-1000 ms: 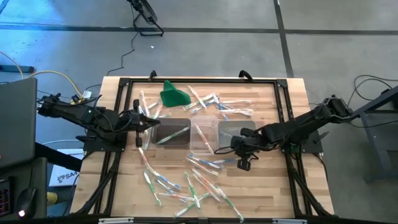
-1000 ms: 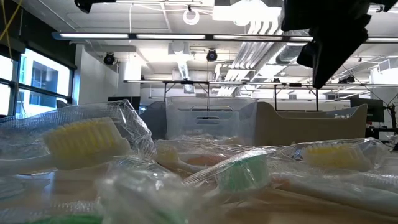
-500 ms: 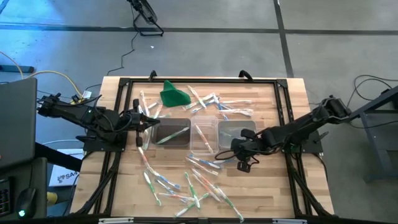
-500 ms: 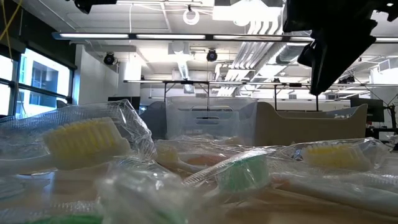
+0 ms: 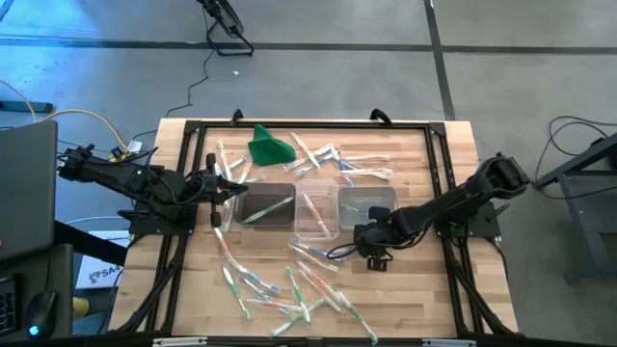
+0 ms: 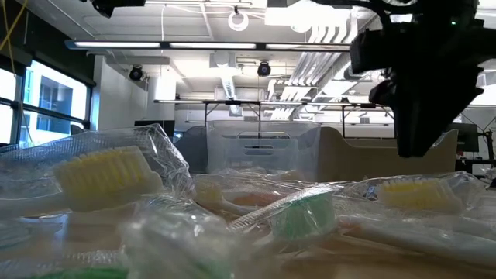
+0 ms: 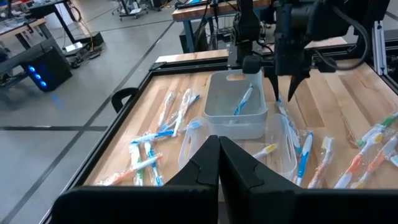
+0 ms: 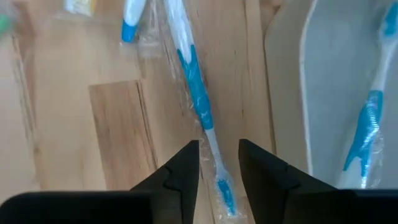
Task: Pick & Place Toothbrushes
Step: Put the blue toothbrush into the gray bin
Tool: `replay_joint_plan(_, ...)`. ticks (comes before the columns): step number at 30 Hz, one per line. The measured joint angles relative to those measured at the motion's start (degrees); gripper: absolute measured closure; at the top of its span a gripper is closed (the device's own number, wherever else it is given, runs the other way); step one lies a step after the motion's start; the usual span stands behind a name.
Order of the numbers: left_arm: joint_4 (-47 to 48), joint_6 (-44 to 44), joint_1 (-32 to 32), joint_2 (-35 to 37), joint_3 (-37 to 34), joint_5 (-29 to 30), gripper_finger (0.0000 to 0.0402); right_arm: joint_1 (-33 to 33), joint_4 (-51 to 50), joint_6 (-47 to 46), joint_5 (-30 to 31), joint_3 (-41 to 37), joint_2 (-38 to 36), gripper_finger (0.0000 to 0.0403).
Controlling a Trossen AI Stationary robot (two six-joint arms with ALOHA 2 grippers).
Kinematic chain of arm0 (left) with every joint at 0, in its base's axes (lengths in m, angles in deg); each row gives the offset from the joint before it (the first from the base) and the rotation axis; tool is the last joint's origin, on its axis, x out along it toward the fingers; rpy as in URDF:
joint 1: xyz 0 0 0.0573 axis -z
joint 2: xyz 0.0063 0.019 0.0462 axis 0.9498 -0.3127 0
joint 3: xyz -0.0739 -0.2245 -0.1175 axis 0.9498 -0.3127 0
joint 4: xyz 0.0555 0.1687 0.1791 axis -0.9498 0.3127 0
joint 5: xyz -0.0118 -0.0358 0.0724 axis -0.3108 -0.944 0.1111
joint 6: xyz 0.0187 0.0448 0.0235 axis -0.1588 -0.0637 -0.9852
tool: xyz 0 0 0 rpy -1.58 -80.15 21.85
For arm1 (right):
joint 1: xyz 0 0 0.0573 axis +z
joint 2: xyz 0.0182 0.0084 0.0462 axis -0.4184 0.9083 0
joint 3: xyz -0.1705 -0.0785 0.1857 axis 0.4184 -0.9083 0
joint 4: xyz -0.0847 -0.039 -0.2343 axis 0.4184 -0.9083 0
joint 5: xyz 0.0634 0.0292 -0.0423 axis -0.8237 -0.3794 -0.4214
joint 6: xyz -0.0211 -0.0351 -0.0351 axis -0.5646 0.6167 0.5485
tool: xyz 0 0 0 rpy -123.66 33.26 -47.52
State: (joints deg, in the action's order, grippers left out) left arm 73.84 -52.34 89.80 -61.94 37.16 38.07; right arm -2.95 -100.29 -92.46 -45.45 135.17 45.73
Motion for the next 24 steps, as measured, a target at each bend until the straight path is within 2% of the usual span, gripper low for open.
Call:
replay_joint_plan(14, 1.36, 0.02, 0.0, 0.02, 0.0, 0.0, 0.04, 0.0, -0.13, -0.11, -0.42, -0.02, 5.18, 0.0301)
replay_joint_plan(24, 1.33, 0.02, 0.0, 0.02, 0.0, 0.0, 0.04, 0.0, 0.04, 0.19, -3.22, 0.03, 9.11, 0.0302)
